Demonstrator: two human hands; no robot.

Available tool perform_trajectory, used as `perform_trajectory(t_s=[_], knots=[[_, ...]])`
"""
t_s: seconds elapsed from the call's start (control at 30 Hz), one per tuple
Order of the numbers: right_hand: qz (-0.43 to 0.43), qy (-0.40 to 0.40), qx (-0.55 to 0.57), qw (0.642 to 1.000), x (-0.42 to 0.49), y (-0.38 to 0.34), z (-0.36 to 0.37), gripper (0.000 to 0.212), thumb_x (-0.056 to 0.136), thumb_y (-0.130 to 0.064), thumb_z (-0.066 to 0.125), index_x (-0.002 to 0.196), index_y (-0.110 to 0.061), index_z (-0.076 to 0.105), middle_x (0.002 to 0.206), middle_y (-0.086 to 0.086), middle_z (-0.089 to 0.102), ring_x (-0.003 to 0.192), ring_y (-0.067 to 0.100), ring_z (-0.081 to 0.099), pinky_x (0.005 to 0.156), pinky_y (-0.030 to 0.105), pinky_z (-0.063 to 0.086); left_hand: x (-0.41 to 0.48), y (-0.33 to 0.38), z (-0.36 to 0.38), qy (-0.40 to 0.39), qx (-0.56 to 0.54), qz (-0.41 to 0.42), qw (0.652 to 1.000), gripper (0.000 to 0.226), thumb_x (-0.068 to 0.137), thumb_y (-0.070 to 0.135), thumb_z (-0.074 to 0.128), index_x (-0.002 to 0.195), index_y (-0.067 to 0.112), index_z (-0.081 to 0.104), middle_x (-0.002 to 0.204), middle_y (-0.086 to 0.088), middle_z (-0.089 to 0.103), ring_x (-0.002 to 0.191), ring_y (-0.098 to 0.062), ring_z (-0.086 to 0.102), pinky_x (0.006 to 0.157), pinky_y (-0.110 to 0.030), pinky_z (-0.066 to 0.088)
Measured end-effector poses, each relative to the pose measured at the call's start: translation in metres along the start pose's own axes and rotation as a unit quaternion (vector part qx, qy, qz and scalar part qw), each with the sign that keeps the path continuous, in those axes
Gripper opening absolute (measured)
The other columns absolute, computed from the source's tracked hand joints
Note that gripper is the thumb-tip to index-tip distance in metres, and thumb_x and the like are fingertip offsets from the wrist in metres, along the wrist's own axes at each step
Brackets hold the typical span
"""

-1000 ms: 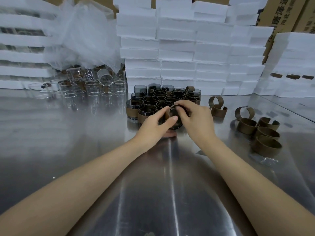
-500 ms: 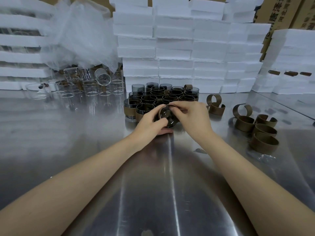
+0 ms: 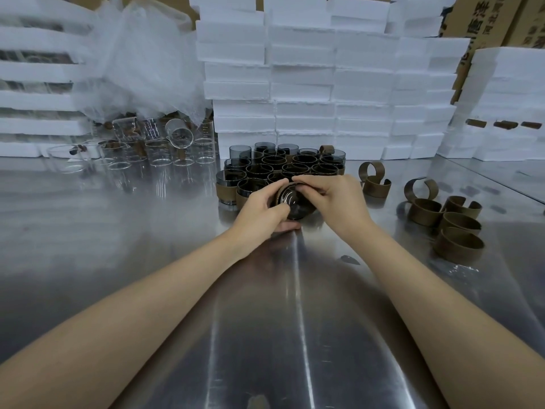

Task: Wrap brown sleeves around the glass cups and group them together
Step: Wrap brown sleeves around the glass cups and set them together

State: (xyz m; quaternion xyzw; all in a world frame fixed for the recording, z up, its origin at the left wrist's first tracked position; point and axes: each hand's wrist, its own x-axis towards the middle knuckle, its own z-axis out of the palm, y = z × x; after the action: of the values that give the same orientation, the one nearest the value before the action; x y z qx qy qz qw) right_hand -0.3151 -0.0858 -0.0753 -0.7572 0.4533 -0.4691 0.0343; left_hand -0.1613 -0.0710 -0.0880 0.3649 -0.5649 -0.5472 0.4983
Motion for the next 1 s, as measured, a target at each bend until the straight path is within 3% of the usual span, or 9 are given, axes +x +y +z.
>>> perform_trajectory(t_s=[0.2, 0.33, 0.47, 0.57, 0.7, 0.8, 0.9, 1.0], knots=[[-0.047, 0.001, 0.011, 0.999, -0.001, 0.006, -0.001, 0.023, 0.087, -0.006, 0.068, 0.108, -0.012, 0.075, 0.098, 0.002, 0.075, 0.092, 0.010, 0.070, 0.086, 0.027, 0.052, 0.001, -0.004, -0.001, 0.016, -0.024, 0.016, 0.999, 0.057, 0.085, -0.019, 0.041, 0.115, 0.024, 0.063, 0.121, -0.004, 0.062, 0.110, -0.029, 0.066, 0.074, -0.032, 0.061], [-0.095, -0.004, -0.015, 0.995, -0.001, 0.008, 0.000, 0.024, 0.089, -0.005, 0.066, 0.112, -0.009, 0.073, 0.097, 0.006, 0.076, 0.087, 0.018, 0.072, 0.081, 0.030, 0.053, 0.003, -0.006, -0.002, 0.028, -0.035, 0.012, 0.999, 0.060, 0.080, -0.021, 0.041, 0.114, 0.021, 0.066, 0.122, -0.005, 0.064, 0.104, -0.029, 0.069, 0.070, -0.032, 0.060], [-0.130, -0.027, -0.045, 0.990, 0.001, 0.008, -0.003, 0.026, 0.092, -0.007, 0.062, 0.116, -0.011, 0.072, 0.096, 0.005, 0.076, 0.085, 0.019, 0.072, 0.079, 0.031, 0.053, 0.004, -0.004, -0.004, 0.030, -0.034, 0.006, 0.999, 0.062, 0.077, -0.021, 0.041, 0.102, 0.028, 0.070, 0.119, -0.005, 0.065, 0.098, -0.032, 0.070, 0.067, -0.031, 0.060], [-0.153, -0.025, -0.048, 0.987, 0.000, 0.005, -0.002, 0.025, 0.093, -0.008, 0.060, 0.114, -0.013, 0.072, 0.091, 0.002, 0.076, 0.078, 0.017, 0.070, 0.074, 0.031, 0.053, 0.003, -0.004, -0.007, 0.011, -0.029, 0.005, 1.000, 0.061, 0.077, -0.021, 0.042, 0.107, 0.024, 0.069, 0.120, -0.013, 0.064, 0.089, -0.036, 0.072, 0.065, -0.028, 0.059], [-0.122, -0.020, -0.038, 0.992, 0.000, 0.004, 0.000, 0.024, 0.095, -0.013, 0.060, 0.115, -0.017, 0.071, 0.096, -0.002, 0.076, 0.084, 0.019, 0.070, 0.078, 0.039, 0.053, 0.003, -0.003, -0.012, -0.006, -0.019, 0.006, 1.000, 0.058, 0.079, -0.019, 0.041, 0.117, 0.019, 0.064, 0.123, -0.016, 0.062, 0.080, -0.039, 0.073, 0.064, -0.026, 0.059], [-0.083, -0.036, -0.016, 0.996, -0.001, 0.003, 0.001, 0.021, 0.095, -0.018, 0.060, 0.111, -0.023, 0.073, 0.098, -0.012, 0.074, 0.083, 0.016, 0.062, 0.083, 0.031, 0.048, 0.001, -0.005, -0.012, -0.008, -0.016, 0.020, 1.000, 0.057, 0.082, -0.019, 0.041, 0.116, 0.019, 0.064, 0.122, -0.013, 0.063, 0.088, -0.035, 0.073, 0.067, -0.029, 0.060], [-0.003, -0.036, 0.080, 0.996, -0.003, 0.004, 0.003, 0.019, 0.093, -0.021, 0.063, 0.108, -0.022, 0.074, 0.099, -0.017, 0.070, 0.092, -0.002, 0.060, 0.088, 0.024, 0.046, -0.001, -0.005, -0.012, -0.008, -0.007, 0.041, 0.999, 0.056, 0.083, -0.018, 0.042, 0.117, 0.020, 0.065, 0.121, -0.010, 0.065, 0.100, -0.029, 0.071, 0.070, -0.031, 0.060], [0.092, -0.094, 0.196, 0.972, -0.004, 0.008, 0.001, 0.025, 0.098, -0.032, 0.054, 0.115, -0.024, 0.071, 0.109, -0.007, 0.071, 0.108, 0.007, 0.063, 0.098, 0.034, 0.050, -0.001, -0.004, -0.013, -0.005, -0.011, 0.063, 0.998, 0.053, 0.086, -0.017, 0.044, 0.126, 0.013, 0.062, 0.123, -0.013, 0.064, 0.104, -0.029, 0.069, 0.073, -0.033, 0.060]])
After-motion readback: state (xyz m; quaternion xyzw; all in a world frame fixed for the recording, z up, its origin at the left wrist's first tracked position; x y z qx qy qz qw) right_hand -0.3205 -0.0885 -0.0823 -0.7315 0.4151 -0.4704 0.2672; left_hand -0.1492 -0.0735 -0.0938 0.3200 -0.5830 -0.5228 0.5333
